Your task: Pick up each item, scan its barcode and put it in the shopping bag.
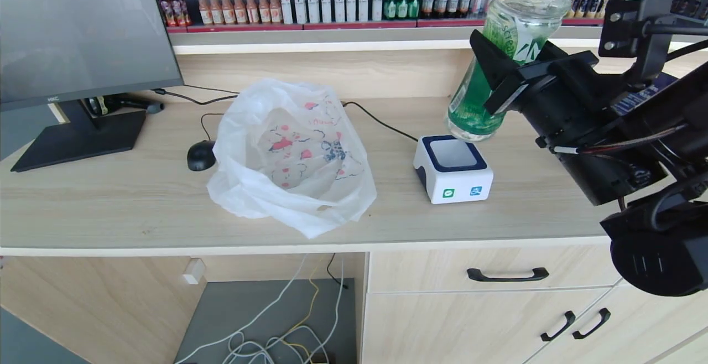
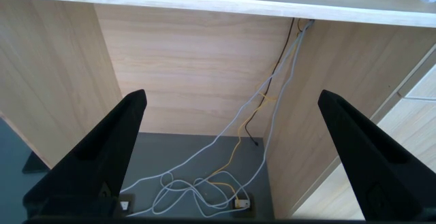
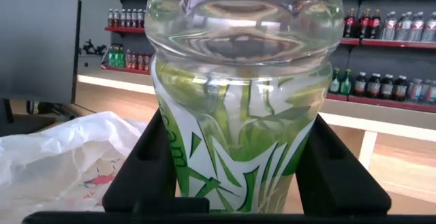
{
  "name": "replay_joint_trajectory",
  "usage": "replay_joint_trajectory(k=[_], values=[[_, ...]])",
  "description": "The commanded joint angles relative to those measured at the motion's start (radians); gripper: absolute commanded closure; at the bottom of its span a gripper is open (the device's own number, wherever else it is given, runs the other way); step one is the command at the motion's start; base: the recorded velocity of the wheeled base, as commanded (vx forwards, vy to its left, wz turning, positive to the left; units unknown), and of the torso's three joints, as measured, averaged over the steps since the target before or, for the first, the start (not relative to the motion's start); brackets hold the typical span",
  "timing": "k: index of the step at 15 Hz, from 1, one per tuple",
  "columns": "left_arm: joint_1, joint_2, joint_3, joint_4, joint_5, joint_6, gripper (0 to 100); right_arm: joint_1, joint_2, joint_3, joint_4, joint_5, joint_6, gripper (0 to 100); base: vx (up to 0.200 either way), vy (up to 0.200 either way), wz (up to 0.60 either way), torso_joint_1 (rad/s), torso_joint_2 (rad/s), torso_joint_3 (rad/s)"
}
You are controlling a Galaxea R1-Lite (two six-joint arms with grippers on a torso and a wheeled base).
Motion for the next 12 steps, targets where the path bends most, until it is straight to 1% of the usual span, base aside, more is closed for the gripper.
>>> replay_joint_trajectory(k=[1, 2, 3, 8, 12], values=[[0.001, 0.000, 0.000, 0.000, 0.000, 0.000, 0, 0.001, 0.008, 0.028, -0.032, -0.034, 0.019, 100, 0.000, 0.000, 0.00, 0.000, 0.00, 0.000], [0.001, 0.000, 0.000, 0.000, 0.000, 0.000, 0, -0.001, 0.008, 0.055, -0.056, -0.057, 0.039, 100, 0.000, 0.000, 0.00, 0.000, 0.00, 0.000], [-0.001, 0.000, 0.000, 0.000, 0.000, 0.000, 0, -0.010, 0.010, 0.052, -0.061, -0.063, 0.045, 100, 0.000, 0.000, 0.00, 0.000, 0.00, 0.000], [-0.001, 0.000, 0.000, 0.000, 0.000, -0.002, 0, -0.073, 0.016, 0.051, -0.067, -0.063, 0.079, 100, 0.000, 0.000, 0.00, 0.000, 0.00, 0.000], [0.001, 0.000, 0.000, 0.000, 0.000, -0.003, 0, -0.078, 0.036, 0.049, -0.079, -0.063, 0.080, 100, 0.000, 0.200, 0.00, -0.002, 0.00, 0.002]])
